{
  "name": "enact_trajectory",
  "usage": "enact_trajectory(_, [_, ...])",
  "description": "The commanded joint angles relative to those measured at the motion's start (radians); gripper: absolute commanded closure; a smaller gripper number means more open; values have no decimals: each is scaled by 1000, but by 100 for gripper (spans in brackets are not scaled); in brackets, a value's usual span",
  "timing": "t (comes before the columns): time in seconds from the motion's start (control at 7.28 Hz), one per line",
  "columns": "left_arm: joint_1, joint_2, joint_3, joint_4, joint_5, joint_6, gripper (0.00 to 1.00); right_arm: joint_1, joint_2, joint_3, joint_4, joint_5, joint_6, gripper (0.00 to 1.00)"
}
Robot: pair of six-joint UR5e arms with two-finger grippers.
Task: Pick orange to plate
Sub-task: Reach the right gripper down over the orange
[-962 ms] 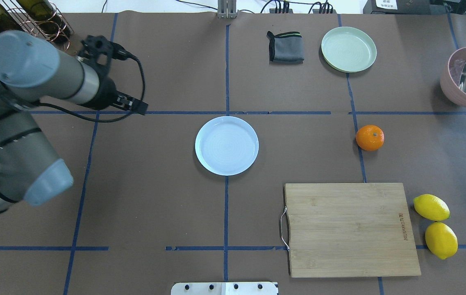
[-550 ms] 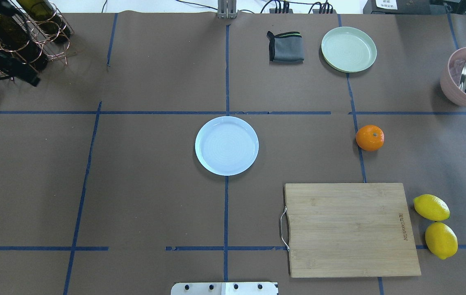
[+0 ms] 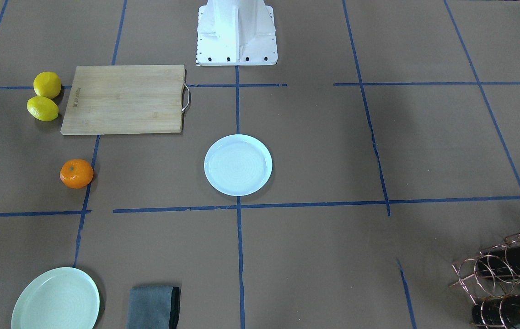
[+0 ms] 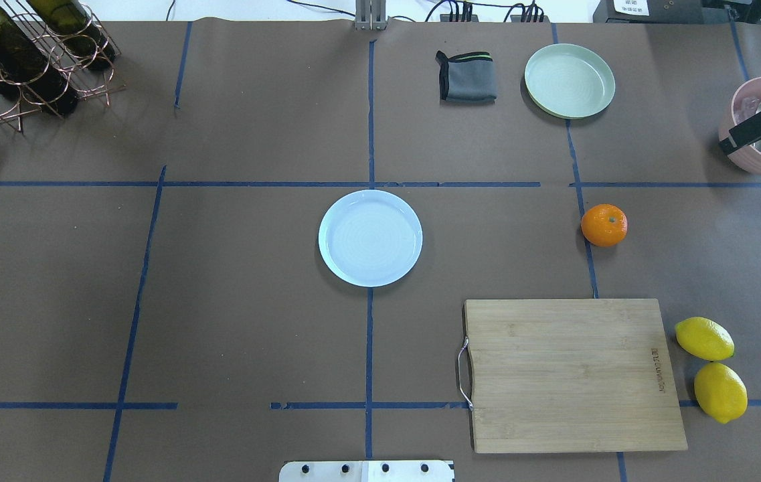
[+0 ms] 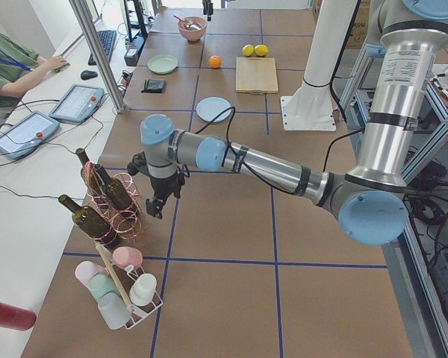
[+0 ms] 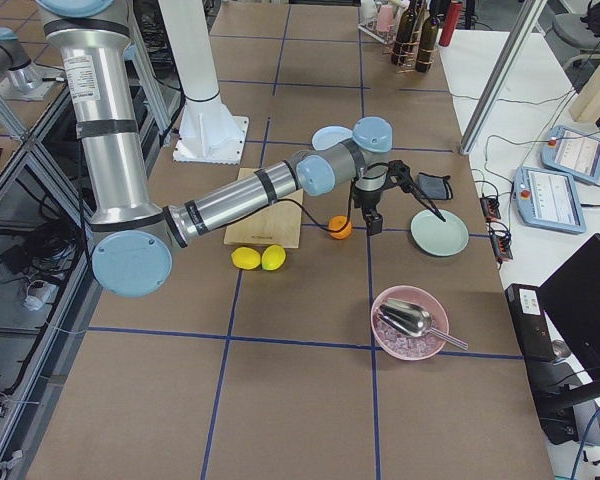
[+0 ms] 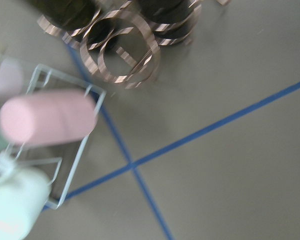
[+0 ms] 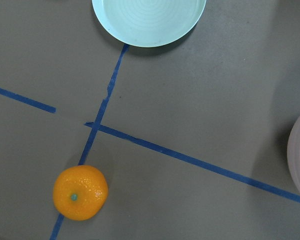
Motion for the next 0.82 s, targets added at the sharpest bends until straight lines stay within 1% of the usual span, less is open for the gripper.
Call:
enact_trajectory(0.0, [-63,117,-13,-58,-60,17,0,-59,2,9,6,-32,72,0])
enact_trajectory(0.14, [-60,118,0,-57,-56,14,0,-115,2,9,23,-80,157,0])
enact_trajectory(0.41, [-60,118,-2,-58,-54,11,0,-252,2,-25,197,-179,396,0])
enact_trajectory(0.55, [-62,122,-10,-60,-54,12,0,-306,2,-28,231,-228,467,0])
enact_trajectory(0.69, [-63,122,-22,-60,-54,14,0,-343,1,-34,235,-274,474,0])
